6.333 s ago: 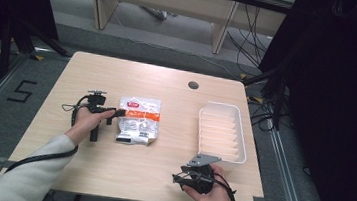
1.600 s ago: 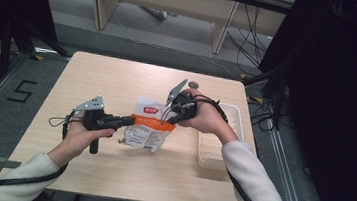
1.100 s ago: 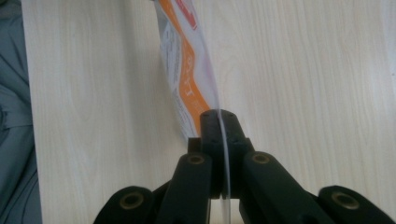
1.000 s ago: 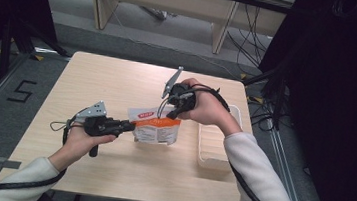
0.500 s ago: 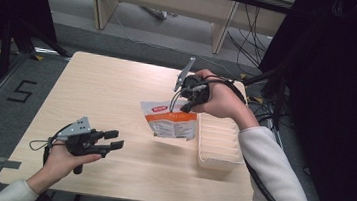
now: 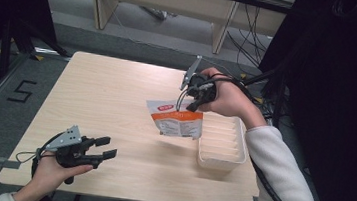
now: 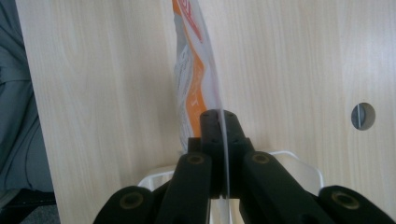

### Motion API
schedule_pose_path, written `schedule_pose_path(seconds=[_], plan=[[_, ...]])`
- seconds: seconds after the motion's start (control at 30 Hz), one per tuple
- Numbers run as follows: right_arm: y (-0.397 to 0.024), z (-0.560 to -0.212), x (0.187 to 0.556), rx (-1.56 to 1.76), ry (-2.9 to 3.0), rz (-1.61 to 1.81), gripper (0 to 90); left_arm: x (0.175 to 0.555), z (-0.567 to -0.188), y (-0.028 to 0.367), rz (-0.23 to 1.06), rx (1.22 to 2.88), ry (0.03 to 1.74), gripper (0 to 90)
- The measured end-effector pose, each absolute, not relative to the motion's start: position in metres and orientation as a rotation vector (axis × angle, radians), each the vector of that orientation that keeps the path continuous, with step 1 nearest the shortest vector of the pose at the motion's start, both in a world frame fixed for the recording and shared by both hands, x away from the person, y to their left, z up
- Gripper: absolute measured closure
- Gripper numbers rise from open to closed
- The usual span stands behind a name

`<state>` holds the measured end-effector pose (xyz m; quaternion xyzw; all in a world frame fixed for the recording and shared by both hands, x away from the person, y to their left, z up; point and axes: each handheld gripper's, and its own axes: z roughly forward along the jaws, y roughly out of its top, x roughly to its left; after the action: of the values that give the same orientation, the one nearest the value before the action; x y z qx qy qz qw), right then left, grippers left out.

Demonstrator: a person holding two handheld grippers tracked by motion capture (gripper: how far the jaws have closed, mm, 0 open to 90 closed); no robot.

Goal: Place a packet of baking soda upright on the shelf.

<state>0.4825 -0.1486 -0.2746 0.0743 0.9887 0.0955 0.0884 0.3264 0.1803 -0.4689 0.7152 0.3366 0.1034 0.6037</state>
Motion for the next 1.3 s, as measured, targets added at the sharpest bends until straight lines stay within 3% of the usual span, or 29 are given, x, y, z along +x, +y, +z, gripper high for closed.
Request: schedule_pose_path(seconds=[0.47,1.3], plan=[[-0.163,-0.264,0.482,0.225,2.921,0.265,90.0,0.329,-0.471,0.180,0.279,1.693,0.784,38.8],[-0.176,-0.258,0.481,0.268,2.914,0.220,90.0,0.330,-0.473,0.179,0.262,1.700,0.812,37.8]])
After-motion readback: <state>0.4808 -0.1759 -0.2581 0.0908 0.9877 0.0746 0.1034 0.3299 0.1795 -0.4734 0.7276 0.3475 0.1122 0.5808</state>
